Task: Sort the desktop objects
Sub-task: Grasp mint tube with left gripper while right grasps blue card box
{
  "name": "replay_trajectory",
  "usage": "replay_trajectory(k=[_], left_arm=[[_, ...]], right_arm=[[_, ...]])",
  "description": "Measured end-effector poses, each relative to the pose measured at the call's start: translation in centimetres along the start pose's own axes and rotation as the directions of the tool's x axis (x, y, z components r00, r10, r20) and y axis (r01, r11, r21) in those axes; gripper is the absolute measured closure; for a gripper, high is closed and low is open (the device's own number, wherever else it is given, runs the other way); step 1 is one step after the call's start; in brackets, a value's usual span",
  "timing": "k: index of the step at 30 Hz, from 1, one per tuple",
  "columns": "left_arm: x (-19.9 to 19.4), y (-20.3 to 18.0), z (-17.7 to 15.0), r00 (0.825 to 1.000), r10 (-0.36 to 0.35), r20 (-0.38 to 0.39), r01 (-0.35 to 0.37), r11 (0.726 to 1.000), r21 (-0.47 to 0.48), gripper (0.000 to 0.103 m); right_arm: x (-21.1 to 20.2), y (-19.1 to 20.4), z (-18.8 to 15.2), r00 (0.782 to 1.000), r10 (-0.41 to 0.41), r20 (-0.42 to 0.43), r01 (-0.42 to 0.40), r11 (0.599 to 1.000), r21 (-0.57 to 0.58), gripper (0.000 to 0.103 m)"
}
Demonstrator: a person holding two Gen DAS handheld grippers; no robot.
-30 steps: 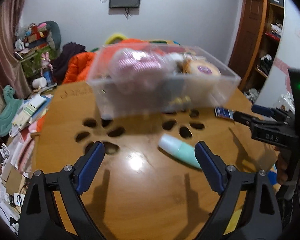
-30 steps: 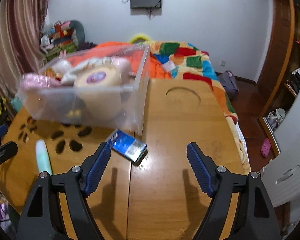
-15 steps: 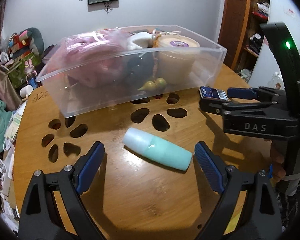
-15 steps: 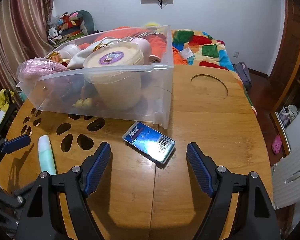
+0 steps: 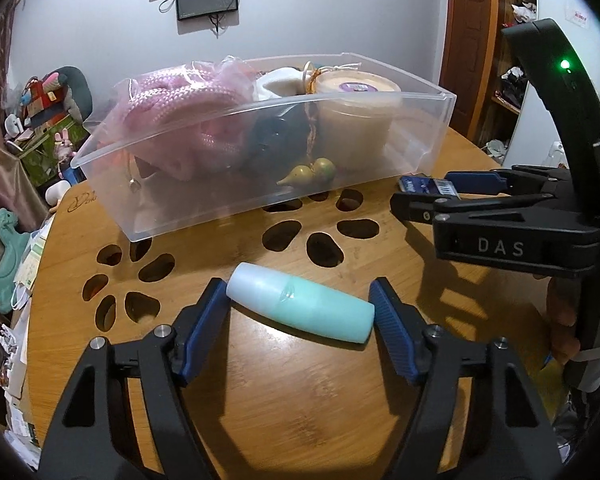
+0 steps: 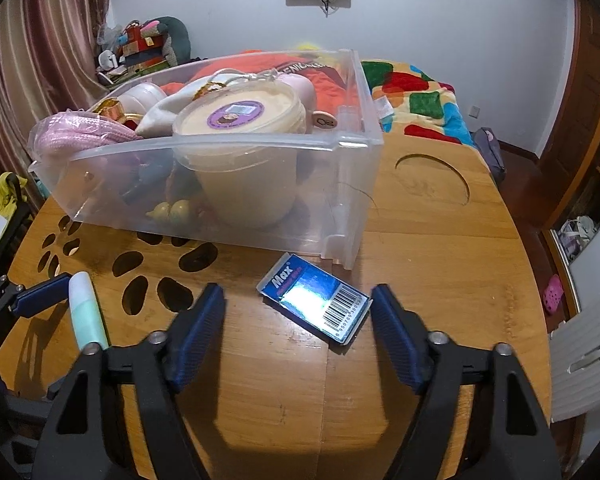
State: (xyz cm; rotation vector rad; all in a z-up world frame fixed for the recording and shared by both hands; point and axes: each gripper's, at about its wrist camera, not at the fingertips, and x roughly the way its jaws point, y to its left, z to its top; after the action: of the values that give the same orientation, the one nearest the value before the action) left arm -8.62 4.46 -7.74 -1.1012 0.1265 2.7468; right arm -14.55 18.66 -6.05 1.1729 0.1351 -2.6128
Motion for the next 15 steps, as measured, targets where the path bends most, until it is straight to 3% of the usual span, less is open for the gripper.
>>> replay_trajectory(k=[4, 15], left_arm=[[-0.4, 0.0, -0.4, 1.000, 0.004, 0.004, -0.004, 1.000, -0.004, 0.031], [-2.7, 1.9, -0.5, 0.998, 0.027, 0.056, -0.022, 0.995, -0.099, 0.031]], right_arm=[[-0.2, 0.4, 0.2, 1.000, 0.007, 0.001, -0.007, 1.000, -0.004, 0.053], [-1.9, 2.3, -0.2, 0.999, 0.017, 0.052, -0.013, 0.997, -0.073, 0.053]])
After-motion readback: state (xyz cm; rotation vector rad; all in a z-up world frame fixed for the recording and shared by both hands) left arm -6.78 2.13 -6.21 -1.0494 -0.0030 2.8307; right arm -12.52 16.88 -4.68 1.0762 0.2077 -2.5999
